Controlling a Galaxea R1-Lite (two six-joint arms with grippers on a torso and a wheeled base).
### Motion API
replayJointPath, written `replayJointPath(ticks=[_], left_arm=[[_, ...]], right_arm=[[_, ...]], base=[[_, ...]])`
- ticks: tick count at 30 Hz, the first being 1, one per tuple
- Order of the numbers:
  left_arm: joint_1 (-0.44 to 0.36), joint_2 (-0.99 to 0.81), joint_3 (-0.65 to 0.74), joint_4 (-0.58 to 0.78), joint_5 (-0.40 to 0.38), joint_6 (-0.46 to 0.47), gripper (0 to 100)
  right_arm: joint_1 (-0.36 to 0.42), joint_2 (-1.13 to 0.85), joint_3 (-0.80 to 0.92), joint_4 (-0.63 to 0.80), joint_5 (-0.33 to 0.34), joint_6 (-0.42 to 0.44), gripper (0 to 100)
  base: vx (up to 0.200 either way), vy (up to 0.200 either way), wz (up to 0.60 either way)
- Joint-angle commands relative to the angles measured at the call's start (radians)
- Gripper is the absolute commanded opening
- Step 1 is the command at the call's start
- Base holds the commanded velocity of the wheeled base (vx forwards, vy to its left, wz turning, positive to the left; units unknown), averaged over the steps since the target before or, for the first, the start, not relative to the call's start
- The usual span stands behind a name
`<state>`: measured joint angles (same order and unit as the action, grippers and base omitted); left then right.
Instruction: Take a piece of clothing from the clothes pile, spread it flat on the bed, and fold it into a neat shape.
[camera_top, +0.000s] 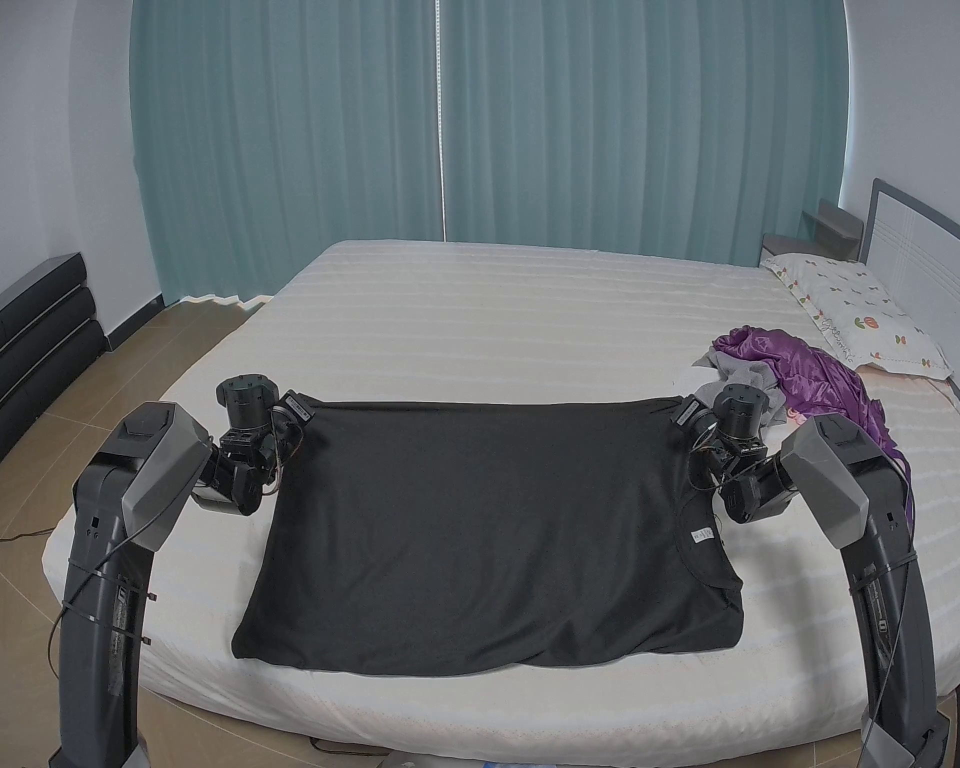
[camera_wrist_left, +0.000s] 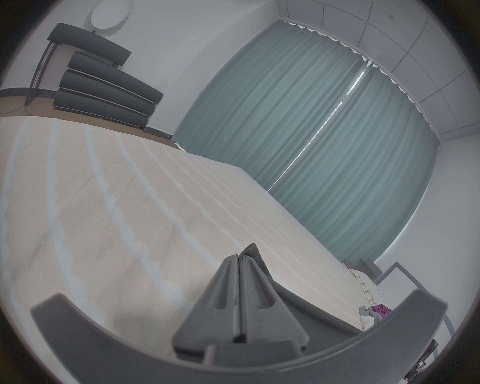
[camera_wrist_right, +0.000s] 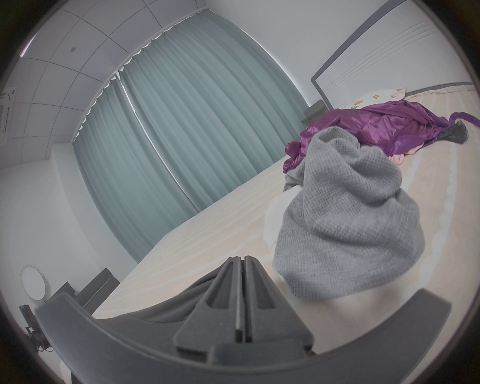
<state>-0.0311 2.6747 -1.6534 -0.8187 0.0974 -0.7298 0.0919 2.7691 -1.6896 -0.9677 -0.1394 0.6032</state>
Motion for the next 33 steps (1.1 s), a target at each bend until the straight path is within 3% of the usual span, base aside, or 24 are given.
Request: replayJointPath(ticks=[1, 7, 8, 10, 11, 18, 23, 27, 33], left_arm=[[-0.003, 0.036, -0.017, 0.000, 0.002, 0.000, 0], [-0.004, 0.050, -0.029, 0.003, 0.002, 0.000, 0], [-0.004, 0.051, -0.029, 0.003, 0.002, 0.000, 0], [-0.004, 0.051, -0.028, 0.004, 0.002, 0.000, 0], [-0.006, 0.053, -0.026, 0.006, 0.002, 0.000, 100], [-0.003, 0.037, 0.009, 0.001, 0.002, 0.000, 100], [0.016, -0.087, 0.149, 0.000, -0.010, -0.005, 100], [0.031, -0.280, 0.399, -0.013, -0.065, -0.007, 100], [0.031, -0.503, 0.793, -0.094, -0.147, -0.011, 100]], right_arm=[[0.005, 0.049, -0.018, 0.000, 0.000, -0.003, 0], [0.006, 0.067, -0.028, 0.003, 0.000, -0.005, 0], [0.006, 0.070, -0.028, 0.003, 0.000, -0.005, 100], [0.008, 0.072, -0.021, 0.001, 0.001, -0.005, 100], [0.009, 0.072, -0.018, 0.000, 0.001, -0.003, 100], [0.009, -0.019, 0.080, -0.014, 0.007, 0.023, 100], [-0.003, -0.154, 0.283, -0.062, 0.030, 0.056, 100], [-0.006, -0.350, 0.611, -0.129, 0.127, 0.106, 100], [0.017, -0.548, 0.964, -0.244, 0.164, 0.147, 100]], base=[[0.000, 0.000, 0.00], [0.000, 0.000, 0.00], [0.000, 0.000, 0.00], [0.000, 0.000, 0.00], [0.000, 0.000, 0.00], [0.000, 0.000, 0.00], [0.000, 0.000, 0.00], [0.000, 0.000, 0.00], [0.000, 0.000, 0.00]])
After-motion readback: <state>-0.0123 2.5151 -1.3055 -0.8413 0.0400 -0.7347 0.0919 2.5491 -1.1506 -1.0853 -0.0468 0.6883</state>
